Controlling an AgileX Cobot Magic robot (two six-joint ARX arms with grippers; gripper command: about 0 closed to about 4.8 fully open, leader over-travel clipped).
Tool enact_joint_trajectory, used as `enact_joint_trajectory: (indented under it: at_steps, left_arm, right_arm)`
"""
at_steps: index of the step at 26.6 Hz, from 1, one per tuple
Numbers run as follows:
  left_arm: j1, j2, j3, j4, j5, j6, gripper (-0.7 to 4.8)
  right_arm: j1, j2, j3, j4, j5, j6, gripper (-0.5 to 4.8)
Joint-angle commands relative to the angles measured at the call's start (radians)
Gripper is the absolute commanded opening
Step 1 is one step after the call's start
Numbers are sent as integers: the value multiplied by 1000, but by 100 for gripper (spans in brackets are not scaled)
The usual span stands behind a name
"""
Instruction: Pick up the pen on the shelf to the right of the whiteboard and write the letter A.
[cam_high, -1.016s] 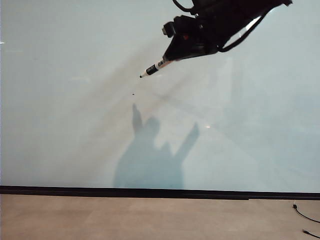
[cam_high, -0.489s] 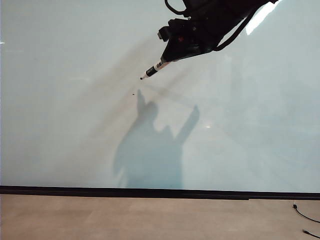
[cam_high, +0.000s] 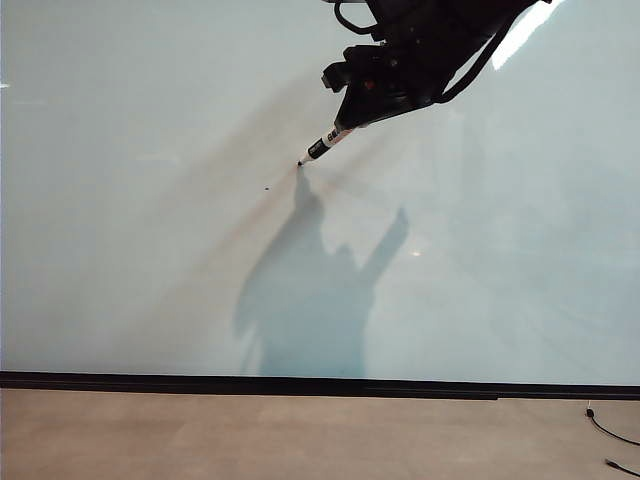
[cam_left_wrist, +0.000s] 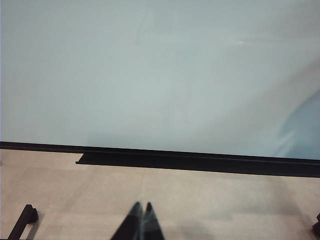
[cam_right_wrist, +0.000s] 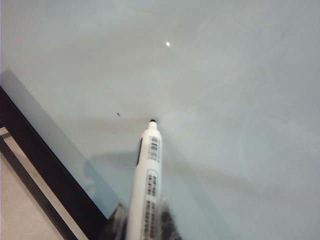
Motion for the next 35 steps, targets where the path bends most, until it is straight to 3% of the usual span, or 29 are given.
enact_joint_trajectory:
  at_steps: [1,35]
  left_arm:
    - [0,0,3,6,3,5,-4]
    - [0,0,3,6,3,4,-5]
  right_arm:
    - [1,-3,6,21,41,0,-4]
    - [-2,-122,5,43,138,-49,-4]
